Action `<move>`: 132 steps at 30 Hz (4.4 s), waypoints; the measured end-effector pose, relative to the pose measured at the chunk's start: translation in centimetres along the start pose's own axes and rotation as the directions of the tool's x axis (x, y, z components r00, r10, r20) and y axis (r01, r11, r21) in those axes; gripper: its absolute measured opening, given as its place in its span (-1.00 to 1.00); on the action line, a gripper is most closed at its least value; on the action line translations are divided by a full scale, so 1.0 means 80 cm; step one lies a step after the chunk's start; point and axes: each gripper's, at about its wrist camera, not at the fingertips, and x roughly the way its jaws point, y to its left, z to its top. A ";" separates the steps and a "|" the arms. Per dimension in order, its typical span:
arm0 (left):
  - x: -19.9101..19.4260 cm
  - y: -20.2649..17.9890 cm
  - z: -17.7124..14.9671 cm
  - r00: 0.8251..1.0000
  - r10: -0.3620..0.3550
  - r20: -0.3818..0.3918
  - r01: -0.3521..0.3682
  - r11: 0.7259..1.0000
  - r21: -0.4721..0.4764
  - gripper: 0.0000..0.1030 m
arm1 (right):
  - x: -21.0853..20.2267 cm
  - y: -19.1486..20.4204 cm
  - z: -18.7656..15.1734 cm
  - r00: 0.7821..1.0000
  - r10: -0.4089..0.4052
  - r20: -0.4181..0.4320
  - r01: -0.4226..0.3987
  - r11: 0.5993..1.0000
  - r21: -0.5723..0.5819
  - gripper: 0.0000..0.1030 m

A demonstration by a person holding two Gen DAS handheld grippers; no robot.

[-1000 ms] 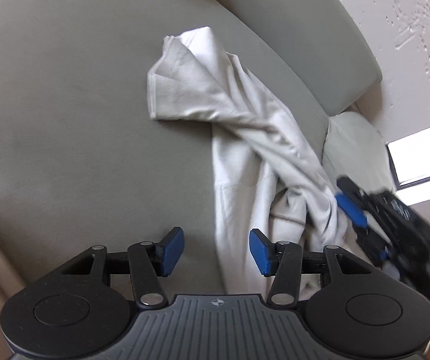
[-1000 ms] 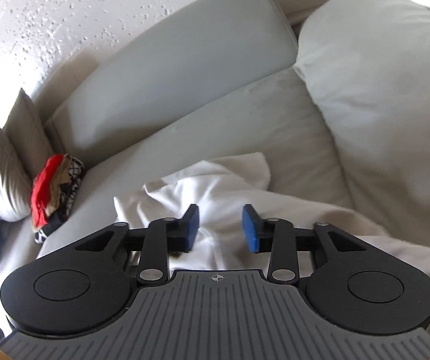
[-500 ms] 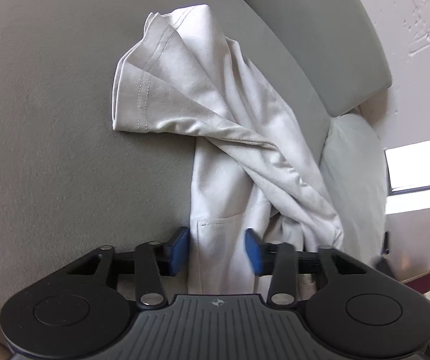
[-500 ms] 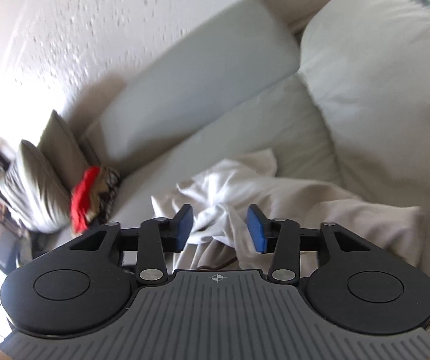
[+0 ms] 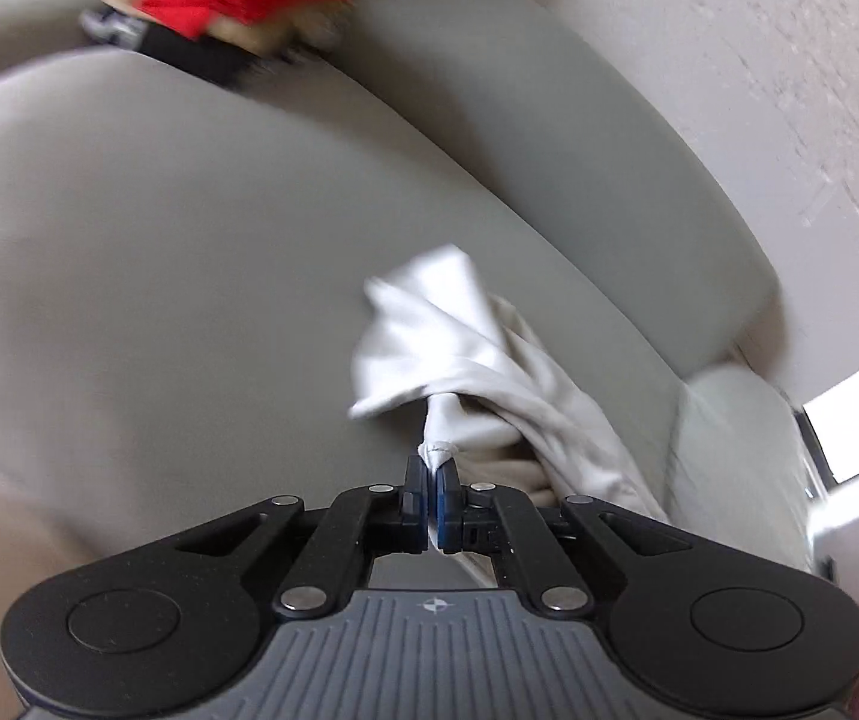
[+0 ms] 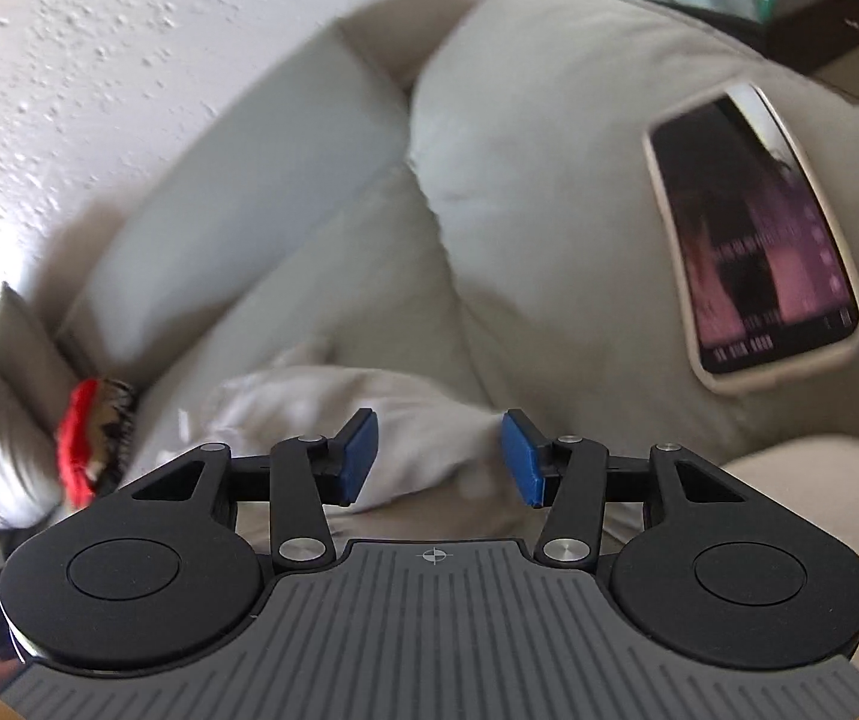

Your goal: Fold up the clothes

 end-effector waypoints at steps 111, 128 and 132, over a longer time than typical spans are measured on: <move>-0.050 -0.024 0.048 0.899 -0.361 -0.248 0.342 0.932 -0.117 -1.00 | -0.039 0.034 -0.001 0.874 0.477 -0.093 -0.409 0.826 0.389 -0.98; -0.310 -0.111 0.215 0.658 -0.651 0.378 0.694 0.720 0.031 -0.99 | -0.284 0.163 0.170 0.691 0.529 0.493 -0.596 0.803 -0.026 -0.99; -0.318 -0.117 0.232 0.711 -0.608 0.352 0.655 0.755 -0.020 -0.99 | -0.307 0.158 0.186 0.687 0.549 0.476 -0.629 0.778 0.011 -0.98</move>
